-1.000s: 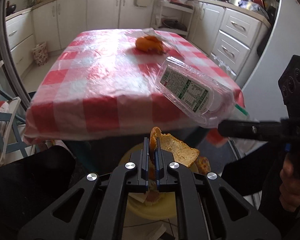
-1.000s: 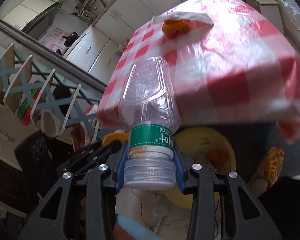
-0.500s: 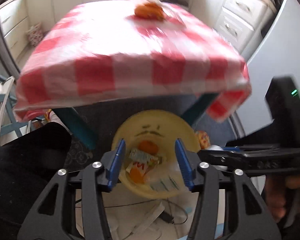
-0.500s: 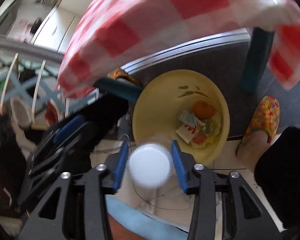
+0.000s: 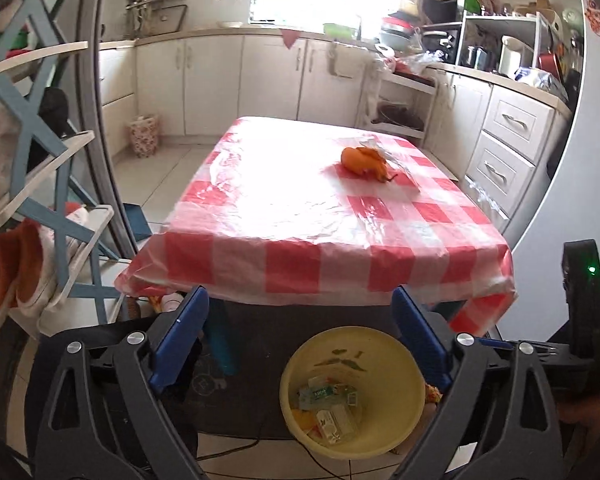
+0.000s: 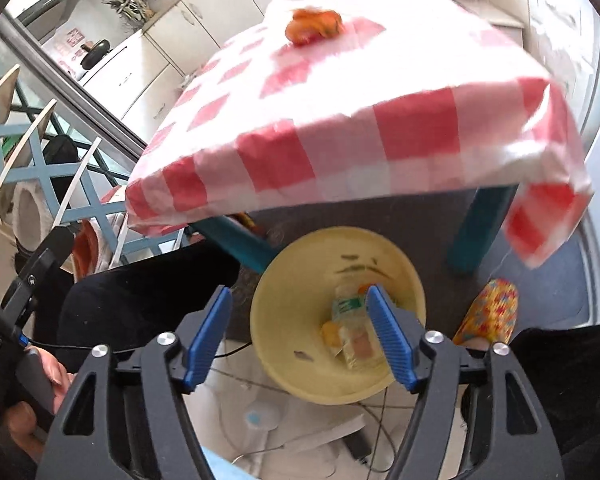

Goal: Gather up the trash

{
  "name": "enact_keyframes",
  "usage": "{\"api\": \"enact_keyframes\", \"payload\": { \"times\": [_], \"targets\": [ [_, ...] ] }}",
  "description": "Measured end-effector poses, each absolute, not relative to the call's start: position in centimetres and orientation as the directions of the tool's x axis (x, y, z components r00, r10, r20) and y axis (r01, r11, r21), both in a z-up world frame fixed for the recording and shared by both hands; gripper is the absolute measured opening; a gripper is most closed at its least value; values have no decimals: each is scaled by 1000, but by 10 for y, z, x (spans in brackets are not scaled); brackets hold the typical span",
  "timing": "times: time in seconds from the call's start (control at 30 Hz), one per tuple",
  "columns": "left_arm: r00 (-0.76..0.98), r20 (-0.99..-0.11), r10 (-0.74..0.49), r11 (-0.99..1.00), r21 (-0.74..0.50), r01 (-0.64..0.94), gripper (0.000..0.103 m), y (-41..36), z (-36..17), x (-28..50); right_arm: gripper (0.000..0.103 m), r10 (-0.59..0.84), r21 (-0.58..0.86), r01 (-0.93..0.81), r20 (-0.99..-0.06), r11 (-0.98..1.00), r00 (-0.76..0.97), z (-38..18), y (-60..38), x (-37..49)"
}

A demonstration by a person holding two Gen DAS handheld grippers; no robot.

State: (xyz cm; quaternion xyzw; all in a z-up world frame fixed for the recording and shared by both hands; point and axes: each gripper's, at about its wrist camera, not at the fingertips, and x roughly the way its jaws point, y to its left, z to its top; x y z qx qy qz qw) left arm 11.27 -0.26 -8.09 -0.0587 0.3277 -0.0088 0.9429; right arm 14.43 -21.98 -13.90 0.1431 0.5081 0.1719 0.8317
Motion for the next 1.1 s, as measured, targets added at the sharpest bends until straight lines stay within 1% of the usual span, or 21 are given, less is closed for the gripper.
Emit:
{"api": "enact_keyframes", "payload": {
  "times": [0.27,0.93,1.03,1.1],
  "targets": [
    [791,-611,-41,993,-112,-34,90,0,-80,104,75,404,385,-142,-783,912,473,-132,-218,140],
    [791,-611,-26,992,-115,-56,91,3,-82,103,75,399,384,-137,-771,913,497,-127,-220,135],
    [795,-606,-22,991,-119,-63,91,4,-81,102,75,380,367,-134,-759,920,529,-121,-220,134],
    [800,-600,-19,990,-123,-69,91,5,-80,101,75,362,341,-152,-727,928,583,-105,-221,134]
  ]
}}
